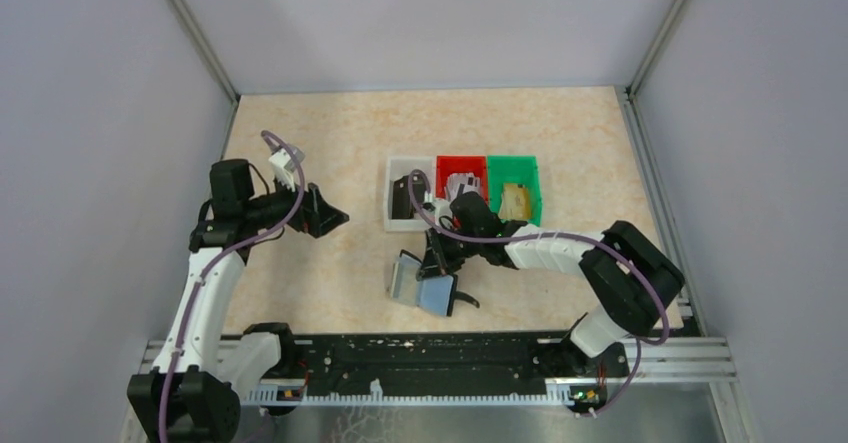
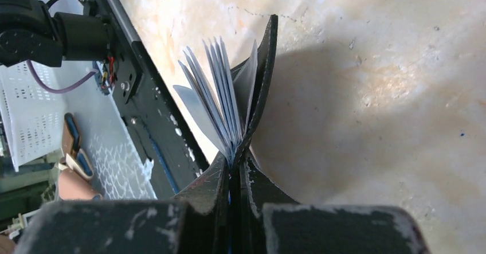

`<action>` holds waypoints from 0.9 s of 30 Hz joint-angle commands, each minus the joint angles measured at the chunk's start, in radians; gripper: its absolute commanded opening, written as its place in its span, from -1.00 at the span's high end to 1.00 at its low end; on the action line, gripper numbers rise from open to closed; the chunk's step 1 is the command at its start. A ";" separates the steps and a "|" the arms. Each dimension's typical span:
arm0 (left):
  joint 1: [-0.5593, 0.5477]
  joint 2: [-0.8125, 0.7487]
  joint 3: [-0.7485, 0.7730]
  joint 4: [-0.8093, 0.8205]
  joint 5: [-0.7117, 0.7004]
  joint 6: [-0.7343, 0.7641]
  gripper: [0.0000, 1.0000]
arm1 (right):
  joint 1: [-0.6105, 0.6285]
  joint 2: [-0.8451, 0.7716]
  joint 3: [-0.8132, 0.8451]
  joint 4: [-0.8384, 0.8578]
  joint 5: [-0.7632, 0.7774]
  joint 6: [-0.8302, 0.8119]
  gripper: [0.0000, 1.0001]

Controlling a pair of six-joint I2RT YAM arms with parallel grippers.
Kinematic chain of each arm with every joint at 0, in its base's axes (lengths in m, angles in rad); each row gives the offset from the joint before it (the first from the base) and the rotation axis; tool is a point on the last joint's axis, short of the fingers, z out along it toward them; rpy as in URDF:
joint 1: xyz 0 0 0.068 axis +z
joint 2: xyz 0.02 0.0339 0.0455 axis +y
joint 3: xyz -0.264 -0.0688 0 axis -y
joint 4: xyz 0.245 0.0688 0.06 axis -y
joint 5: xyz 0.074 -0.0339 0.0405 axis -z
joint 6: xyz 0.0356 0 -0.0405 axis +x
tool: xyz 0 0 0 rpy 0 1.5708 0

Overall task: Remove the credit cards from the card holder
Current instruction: Place the credit card at the corner of the board, then reset both arms

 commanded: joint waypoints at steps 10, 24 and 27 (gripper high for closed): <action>0.009 0.035 -0.041 0.119 -0.047 0.002 -0.98 | -0.003 -0.067 0.100 -0.087 0.186 -0.140 -0.16; 0.024 0.176 -0.202 0.493 -0.201 -0.044 -0.98 | -0.212 -0.578 0.071 -0.234 0.834 -0.123 -0.97; 0.034 0.247 -0.228 0.588 -0.255 -0.063 -0.98 | -0.327 -0.686 -0.016 -0.206 0.931 -0.086 -0.97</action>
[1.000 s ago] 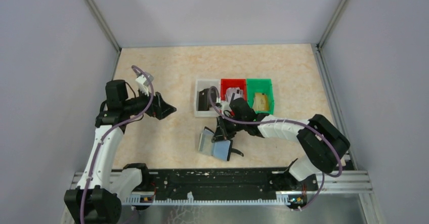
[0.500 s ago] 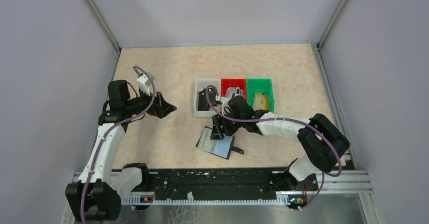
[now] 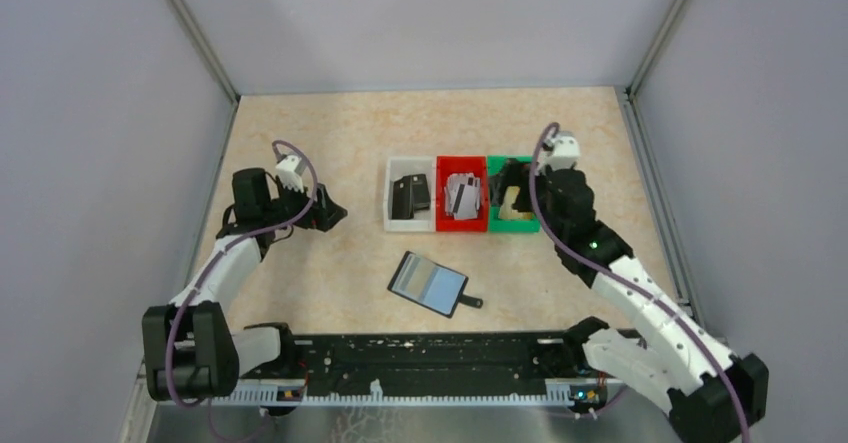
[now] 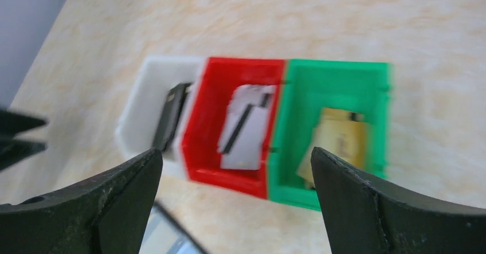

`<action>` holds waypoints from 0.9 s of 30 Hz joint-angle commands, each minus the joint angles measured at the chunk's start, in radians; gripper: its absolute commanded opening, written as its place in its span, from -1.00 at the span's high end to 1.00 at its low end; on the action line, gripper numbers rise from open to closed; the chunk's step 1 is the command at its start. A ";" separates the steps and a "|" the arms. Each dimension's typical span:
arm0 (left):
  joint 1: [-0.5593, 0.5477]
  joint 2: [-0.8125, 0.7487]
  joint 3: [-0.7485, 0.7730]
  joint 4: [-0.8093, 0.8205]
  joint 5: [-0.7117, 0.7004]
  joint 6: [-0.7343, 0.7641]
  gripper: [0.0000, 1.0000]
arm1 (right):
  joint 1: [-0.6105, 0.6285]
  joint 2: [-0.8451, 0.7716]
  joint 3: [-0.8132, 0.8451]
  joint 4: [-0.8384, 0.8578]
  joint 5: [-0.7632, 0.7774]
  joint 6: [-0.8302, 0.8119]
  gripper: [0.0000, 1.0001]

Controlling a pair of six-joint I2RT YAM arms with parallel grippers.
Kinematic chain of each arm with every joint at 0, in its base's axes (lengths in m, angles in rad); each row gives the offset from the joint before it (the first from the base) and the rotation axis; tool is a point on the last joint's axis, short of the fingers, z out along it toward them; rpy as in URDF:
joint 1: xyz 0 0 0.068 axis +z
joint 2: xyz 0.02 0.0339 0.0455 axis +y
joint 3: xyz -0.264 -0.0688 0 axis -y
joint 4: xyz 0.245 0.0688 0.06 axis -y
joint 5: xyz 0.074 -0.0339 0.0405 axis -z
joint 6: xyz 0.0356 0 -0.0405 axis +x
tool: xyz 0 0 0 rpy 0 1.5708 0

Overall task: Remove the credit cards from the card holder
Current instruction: Reset both arms

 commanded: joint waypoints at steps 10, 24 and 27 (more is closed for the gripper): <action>0.035 0.268 -0.150 0.562 -0.148 -0.091 -0.98 | -0.220 -0.355 -0.493 0.366 0.707 -0.062 -0.97; 0.052 0.342 -0.218 0.858 -0.241 -0.167 -0.98 | -0.555 -0.083 -0.594 0.687 0.546 -0.045 -0.97; 0.052 0.318 -0.259 0.937 -0.325 -0.172 -0.98 | -0.555 0.017 -0.600 0.804 0.505 -0.069 -0.97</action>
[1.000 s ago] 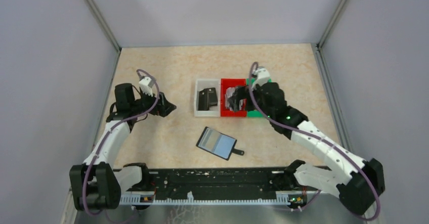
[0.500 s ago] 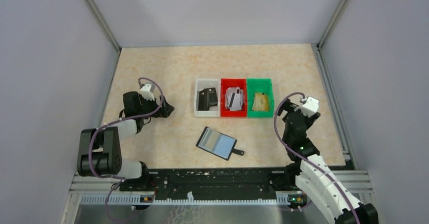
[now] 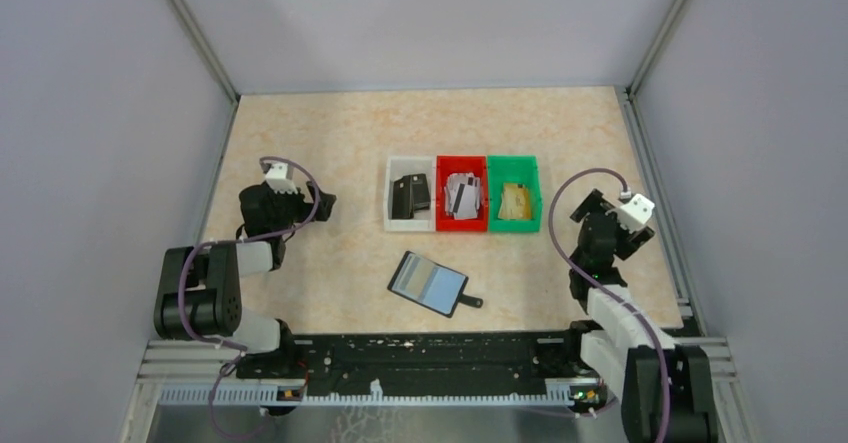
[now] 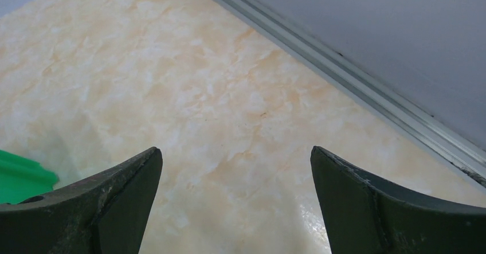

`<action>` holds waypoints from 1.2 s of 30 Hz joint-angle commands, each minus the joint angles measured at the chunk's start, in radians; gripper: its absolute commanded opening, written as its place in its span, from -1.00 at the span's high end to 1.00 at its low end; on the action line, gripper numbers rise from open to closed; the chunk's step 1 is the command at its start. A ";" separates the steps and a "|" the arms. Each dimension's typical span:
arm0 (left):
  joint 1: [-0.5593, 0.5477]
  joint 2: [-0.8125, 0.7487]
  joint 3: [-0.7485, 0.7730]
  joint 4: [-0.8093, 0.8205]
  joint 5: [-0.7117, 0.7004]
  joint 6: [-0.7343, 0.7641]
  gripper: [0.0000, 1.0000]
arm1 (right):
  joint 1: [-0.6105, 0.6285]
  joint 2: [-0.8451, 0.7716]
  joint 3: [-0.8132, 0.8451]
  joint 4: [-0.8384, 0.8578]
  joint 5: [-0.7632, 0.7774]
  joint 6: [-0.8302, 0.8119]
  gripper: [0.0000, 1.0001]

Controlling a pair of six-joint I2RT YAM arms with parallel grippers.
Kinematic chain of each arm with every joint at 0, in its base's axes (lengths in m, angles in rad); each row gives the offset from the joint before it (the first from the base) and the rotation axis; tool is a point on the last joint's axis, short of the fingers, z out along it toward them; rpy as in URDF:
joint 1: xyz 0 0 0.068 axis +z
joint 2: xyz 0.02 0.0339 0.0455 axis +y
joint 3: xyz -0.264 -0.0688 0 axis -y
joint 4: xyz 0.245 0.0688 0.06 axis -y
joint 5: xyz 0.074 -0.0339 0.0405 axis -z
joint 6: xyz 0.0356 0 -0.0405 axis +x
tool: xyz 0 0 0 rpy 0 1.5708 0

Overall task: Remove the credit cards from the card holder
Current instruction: Reset both arms

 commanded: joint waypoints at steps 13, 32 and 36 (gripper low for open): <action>0.012 -0.047 -0.079 0.185 -0.199 -0.007 -0.98 | -0.005 0.434 -0.023 0.653 -0.189 -0.108 -0.97; -0.051 0.103 -0.123 0.443 -0.205 0.145 -0.98 | 0.082 0.611 -0.006 0.831 -0.280 -0.276 -0.97; -0.059 0.096 -0.133 0.457 -0.210 0.149 -0.98 | 0.029 0.592 -0.012 0.806 -0.351 -0.231 -0.97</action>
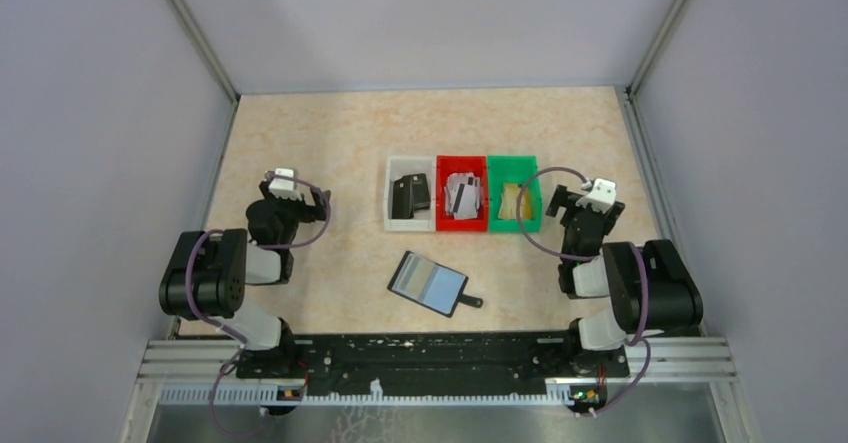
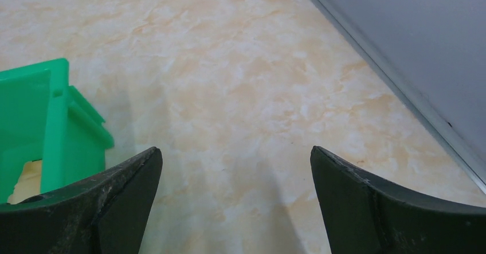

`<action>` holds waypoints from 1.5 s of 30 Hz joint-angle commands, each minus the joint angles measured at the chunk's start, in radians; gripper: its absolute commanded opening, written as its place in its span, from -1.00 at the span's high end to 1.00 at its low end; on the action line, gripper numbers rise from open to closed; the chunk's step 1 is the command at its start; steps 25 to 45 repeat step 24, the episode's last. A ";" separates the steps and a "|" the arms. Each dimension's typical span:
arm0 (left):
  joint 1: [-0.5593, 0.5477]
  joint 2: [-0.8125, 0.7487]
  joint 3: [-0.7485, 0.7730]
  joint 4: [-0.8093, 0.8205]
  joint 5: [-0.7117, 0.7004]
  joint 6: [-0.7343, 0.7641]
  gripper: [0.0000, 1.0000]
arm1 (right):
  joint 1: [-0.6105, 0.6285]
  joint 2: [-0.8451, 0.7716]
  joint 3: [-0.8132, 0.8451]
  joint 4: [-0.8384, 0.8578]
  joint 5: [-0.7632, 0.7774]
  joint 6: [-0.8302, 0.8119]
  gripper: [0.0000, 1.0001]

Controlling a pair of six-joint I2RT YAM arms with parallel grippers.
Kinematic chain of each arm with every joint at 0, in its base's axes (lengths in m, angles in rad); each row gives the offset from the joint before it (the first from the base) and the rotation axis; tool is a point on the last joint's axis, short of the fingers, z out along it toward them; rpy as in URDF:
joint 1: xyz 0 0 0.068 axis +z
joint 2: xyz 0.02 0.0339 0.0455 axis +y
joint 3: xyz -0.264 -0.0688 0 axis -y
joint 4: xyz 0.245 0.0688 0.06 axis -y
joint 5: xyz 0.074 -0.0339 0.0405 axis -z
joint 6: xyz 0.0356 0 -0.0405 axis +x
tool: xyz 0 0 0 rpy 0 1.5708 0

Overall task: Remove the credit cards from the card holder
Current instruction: Reset both arms

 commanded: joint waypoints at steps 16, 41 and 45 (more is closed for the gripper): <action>-0.009 -0.008 0.005 -0.020 -0.011 0.034 -0.98 | -0.031 -0.022 0.017 0.042 -0.066 0.023 -0.97; -0.020 -0.009 0.010 -0.032 -0.016 0.044 -0.98 | -0.031 -0.021 0.017 0.042 -0.066 0.023 -0.97; -0.020 -0.009 0.010 -0.032 -0.016 0.044 -0.98 | -0.031 -0.021 0.017 0.042 -0.066 0.023 -0.97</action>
